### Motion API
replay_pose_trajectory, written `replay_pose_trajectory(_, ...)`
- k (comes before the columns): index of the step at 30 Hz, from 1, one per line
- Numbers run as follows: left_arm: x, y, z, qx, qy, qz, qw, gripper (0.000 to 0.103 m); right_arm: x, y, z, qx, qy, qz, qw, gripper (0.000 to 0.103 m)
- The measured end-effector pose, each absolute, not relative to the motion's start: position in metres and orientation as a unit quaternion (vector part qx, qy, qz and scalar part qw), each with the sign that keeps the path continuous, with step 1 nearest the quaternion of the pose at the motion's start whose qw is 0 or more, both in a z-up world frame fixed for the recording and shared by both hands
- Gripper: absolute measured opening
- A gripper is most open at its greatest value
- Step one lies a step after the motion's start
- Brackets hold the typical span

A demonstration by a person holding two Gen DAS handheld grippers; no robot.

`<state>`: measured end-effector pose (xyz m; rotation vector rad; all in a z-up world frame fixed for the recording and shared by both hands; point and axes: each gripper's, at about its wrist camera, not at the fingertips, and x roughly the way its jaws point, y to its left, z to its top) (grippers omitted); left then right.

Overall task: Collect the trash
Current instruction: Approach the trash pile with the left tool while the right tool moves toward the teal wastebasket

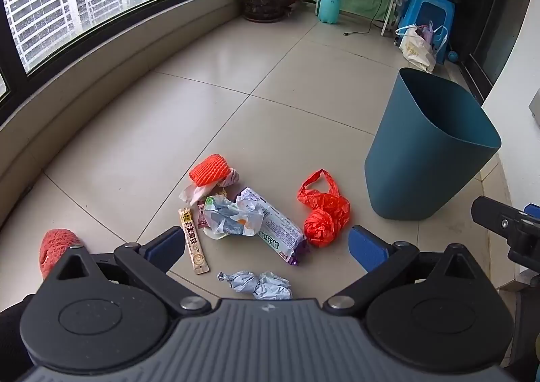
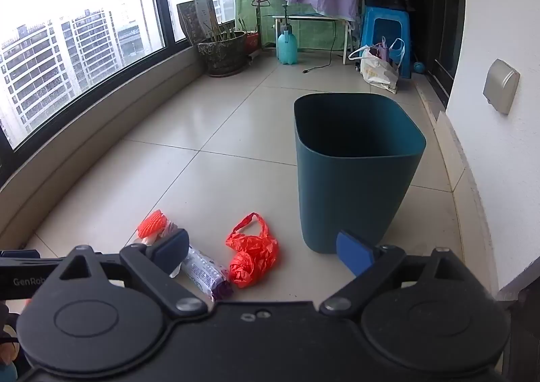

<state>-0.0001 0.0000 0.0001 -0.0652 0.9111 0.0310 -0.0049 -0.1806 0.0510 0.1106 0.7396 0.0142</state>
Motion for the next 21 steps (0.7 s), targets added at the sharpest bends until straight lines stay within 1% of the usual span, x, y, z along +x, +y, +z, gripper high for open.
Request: replay_pose_trajectory(21,-0.013,-0.008,0.013,-0.032,0.431,0.003,0.902,0.103,-0.012,-0.184,0.055,0.058,0.35,0.012,0.935,0.094)
